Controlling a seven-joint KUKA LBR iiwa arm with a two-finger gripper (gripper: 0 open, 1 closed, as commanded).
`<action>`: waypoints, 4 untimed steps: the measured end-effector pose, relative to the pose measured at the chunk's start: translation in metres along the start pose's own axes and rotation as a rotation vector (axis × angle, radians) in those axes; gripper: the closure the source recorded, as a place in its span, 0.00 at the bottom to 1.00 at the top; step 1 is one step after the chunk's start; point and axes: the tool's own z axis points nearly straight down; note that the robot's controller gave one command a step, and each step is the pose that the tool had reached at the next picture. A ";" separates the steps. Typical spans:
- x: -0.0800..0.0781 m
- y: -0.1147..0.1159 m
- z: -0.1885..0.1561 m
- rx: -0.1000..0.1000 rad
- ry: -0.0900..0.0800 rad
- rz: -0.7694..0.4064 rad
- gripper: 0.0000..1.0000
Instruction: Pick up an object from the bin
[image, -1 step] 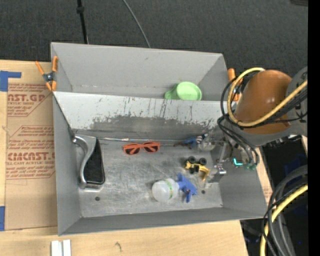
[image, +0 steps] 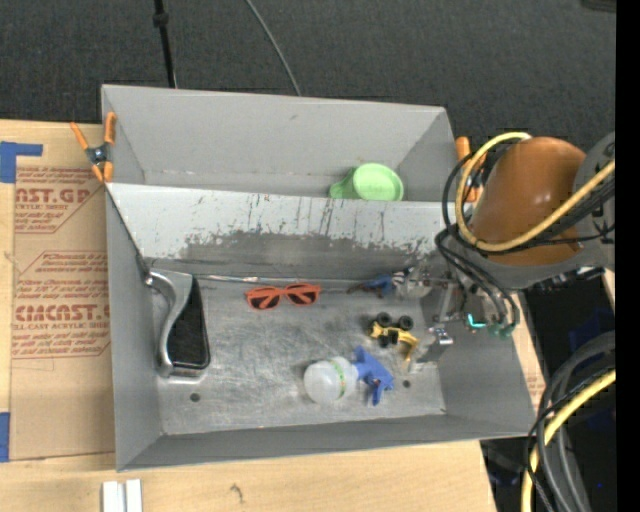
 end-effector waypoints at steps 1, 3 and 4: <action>-0.022 0.003 0.042 0.002 -0.010 -0.021 0.00; -0.018 -0.012 0.104 0.003 -0.016 -0.306 1.00; -0.018 -0.012 0.104 0.003 -0.016 -0.307 1.00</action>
Offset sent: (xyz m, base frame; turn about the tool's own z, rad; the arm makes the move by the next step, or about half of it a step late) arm 0.0325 -0.0042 -0.1077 0.1001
